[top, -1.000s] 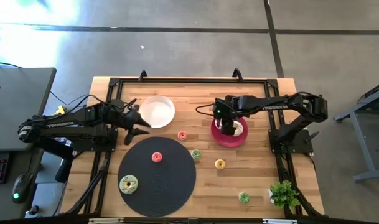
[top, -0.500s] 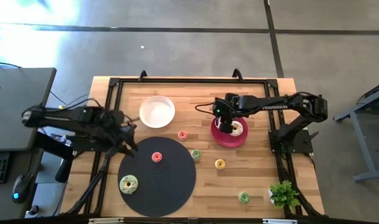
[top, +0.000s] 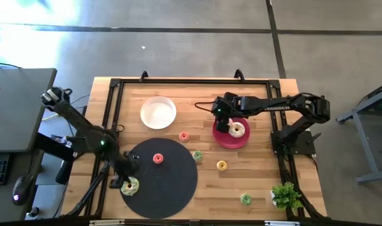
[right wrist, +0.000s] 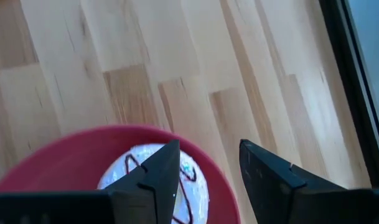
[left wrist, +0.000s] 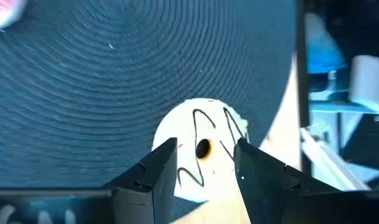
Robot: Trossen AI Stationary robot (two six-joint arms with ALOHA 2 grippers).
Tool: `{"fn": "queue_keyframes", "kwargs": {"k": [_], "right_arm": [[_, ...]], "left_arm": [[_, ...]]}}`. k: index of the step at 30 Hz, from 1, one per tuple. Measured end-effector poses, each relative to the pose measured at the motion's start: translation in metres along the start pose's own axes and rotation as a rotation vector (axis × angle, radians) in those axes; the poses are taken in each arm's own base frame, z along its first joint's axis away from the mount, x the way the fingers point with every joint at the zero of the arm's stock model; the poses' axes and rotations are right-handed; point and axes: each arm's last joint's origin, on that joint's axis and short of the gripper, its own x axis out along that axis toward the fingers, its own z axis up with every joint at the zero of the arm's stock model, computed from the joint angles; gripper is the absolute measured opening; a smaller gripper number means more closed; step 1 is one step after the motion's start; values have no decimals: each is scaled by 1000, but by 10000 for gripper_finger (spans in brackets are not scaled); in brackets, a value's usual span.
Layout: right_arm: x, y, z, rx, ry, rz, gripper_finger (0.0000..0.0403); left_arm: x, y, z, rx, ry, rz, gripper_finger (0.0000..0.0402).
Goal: Pick & Place donuts
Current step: Put the large green donut on the pink plate
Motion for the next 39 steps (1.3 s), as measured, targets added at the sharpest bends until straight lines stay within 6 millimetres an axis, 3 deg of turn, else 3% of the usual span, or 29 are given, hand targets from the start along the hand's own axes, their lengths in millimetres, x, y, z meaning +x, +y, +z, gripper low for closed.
{"fn": "queue_keyframes", "kwargs": {"k": [7, 11, 19, 27, 34, 39], "right_arm": [[0, 1, 3, 16, -31, 31, 156], [0, 2, 5, 64, -48, 65, 156], [-1, 4, 7, 73, -66, 83, 156], [-3, 12, 8, 29, -86, 90, 156], [-4, 11, 12, 27, -125, 89, 156], [-4, 12, 12, 26, -129, 114, 156]], "left_arm": [[31, -15, -4, -15, 10, 55, 152], [37, -11, -9, -40, 38, 146, 152], [41, -9, -12, -72, 90, 167, 152], [36, -12, -12, -75, 180, 146, 138], [5, -31, 8, -19, 130, 275, 88], [8, -29, 4, -39, 203, 256, 91]]}}
